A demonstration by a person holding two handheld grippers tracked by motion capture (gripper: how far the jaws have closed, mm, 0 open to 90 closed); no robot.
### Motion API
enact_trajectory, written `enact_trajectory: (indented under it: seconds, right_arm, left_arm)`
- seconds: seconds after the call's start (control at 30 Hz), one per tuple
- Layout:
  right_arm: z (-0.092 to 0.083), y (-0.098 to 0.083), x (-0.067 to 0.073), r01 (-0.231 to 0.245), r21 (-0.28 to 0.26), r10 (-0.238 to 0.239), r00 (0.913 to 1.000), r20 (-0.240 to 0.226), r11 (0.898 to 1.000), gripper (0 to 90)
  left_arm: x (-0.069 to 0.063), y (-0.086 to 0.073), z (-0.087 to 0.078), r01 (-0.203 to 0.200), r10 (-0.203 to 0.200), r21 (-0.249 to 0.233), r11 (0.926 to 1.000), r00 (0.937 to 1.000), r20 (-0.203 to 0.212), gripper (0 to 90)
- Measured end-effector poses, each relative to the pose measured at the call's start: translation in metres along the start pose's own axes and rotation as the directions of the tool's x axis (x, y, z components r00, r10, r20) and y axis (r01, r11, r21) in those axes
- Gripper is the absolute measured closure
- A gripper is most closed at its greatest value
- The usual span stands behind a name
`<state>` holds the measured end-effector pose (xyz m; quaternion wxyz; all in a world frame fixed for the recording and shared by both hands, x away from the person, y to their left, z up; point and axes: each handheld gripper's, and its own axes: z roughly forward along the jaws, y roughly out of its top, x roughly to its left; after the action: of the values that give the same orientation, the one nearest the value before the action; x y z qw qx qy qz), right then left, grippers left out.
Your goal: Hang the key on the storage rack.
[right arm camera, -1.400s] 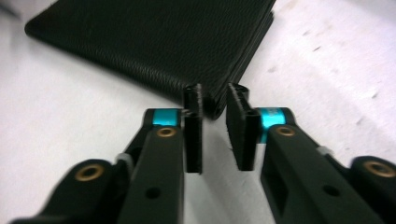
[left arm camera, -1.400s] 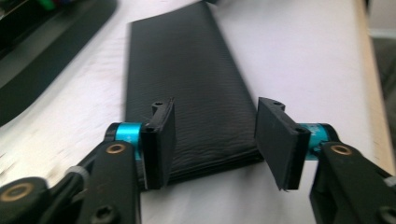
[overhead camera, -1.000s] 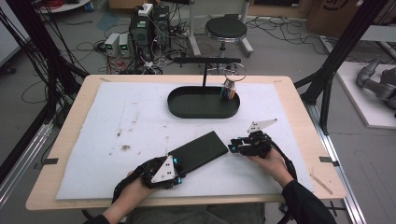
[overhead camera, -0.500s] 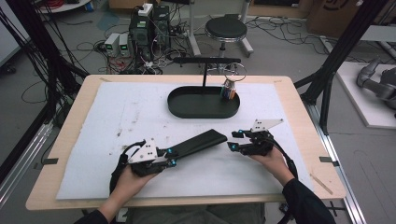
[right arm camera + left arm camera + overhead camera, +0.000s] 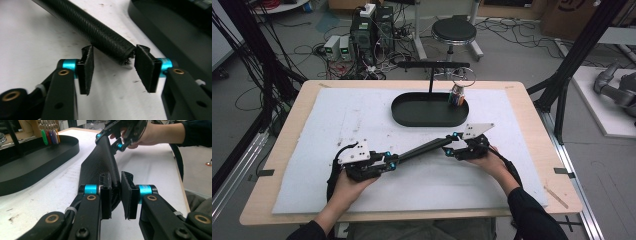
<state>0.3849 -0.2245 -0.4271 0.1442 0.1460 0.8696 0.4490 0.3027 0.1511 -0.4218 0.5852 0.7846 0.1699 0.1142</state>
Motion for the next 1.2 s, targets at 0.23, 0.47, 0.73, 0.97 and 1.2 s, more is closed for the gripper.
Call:
enact_trajectory:
  seconds: [0.23,0.47,0.73,0.97,1.2]
  right_arm:
    - [-0.017,0.003,0.001,-0.019,-0.013,0.019,0.9996,-0.020,1.000,73.3]
    - [-0.035,-0.002,0.003,-0.077,-0.024,0.076,0.9949,-0.066,0.997,76.5]
    - [-0.031,-0.009,0.002,-0.132,0.002,0.132,0.9888,-0.069,0.991,76.6]
    - [-0.031,-0.008,0.003,-0.108,0.001,0.108,0.9918,-0.069,0.994,76.0]
    - [-0.031,-0.008,0.004,-0.094,-0.004,0.093,0.9932,-0.070,0.996,67.8]
  left_arm:
    - [0.002,0.002,-0.007,0.017,-0.017,-0.046,0.9988,0.9999,0.003,78.7]
    - [0.003,0.001,-0.002,0.024,-0.023,-0.059,0.9980,0.9995,0.020,77.1]
    - [0.002,-0.005,0.011,0.013,-0.012,0.028,0.9995,0.9996,-0.024,44.7]
    - [0.007,-0.011,0.025,-0.003,0.006,0.069,0.9976,0.9993,-0.038,58.0]
    - [0.011,-0.012,0.023,-0.010,0.010,0.046,0.9989,1.0000,0.002,73.9]
